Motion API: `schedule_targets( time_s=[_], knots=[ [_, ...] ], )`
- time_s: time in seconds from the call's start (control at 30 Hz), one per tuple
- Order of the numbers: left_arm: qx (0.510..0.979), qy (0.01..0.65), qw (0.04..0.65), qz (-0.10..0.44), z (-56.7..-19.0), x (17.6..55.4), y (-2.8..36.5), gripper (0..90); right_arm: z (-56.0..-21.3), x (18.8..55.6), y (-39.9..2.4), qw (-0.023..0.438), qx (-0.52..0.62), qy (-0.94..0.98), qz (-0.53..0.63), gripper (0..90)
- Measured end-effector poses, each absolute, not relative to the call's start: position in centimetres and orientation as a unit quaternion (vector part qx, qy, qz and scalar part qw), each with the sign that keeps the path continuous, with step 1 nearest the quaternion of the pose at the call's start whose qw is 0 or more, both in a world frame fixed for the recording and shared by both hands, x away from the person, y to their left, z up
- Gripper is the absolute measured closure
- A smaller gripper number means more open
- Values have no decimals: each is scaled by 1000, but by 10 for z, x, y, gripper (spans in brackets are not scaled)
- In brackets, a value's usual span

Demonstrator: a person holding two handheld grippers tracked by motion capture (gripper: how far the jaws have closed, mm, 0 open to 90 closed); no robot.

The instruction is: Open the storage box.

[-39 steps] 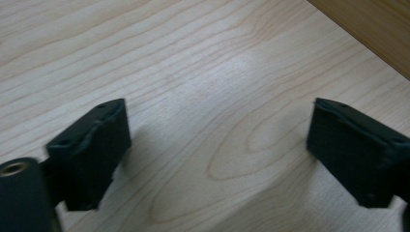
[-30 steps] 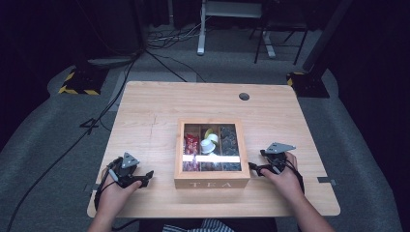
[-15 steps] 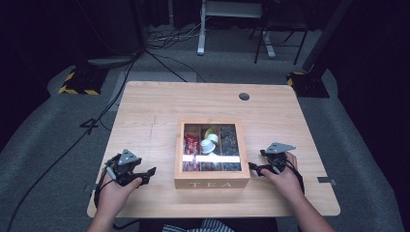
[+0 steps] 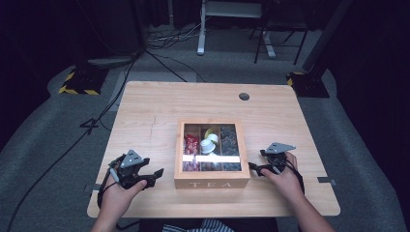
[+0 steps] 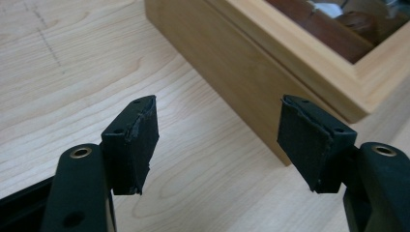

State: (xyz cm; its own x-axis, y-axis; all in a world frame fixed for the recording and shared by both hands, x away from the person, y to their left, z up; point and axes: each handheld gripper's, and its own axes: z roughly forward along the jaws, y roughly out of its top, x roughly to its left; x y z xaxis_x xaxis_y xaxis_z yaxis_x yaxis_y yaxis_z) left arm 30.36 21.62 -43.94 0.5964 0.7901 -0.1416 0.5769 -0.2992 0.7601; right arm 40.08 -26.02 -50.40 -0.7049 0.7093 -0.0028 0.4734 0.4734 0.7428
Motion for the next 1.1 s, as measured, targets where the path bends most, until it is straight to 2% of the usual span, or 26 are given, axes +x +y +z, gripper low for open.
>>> schedule_targets(
  time_s=[0.37,0.67,1.1],
  knots=[
    [812,386,425,104,-427,287,196,325,-504,401,-260,157,350,844,376,216],
    [844,346,397,99,-437,286,178,347,-504,401,-260,156,350,843,376,216],
    [857,343,374,89,-449,290,178,629,-504,401,-260,157,349,844,375,218]
  ],
)
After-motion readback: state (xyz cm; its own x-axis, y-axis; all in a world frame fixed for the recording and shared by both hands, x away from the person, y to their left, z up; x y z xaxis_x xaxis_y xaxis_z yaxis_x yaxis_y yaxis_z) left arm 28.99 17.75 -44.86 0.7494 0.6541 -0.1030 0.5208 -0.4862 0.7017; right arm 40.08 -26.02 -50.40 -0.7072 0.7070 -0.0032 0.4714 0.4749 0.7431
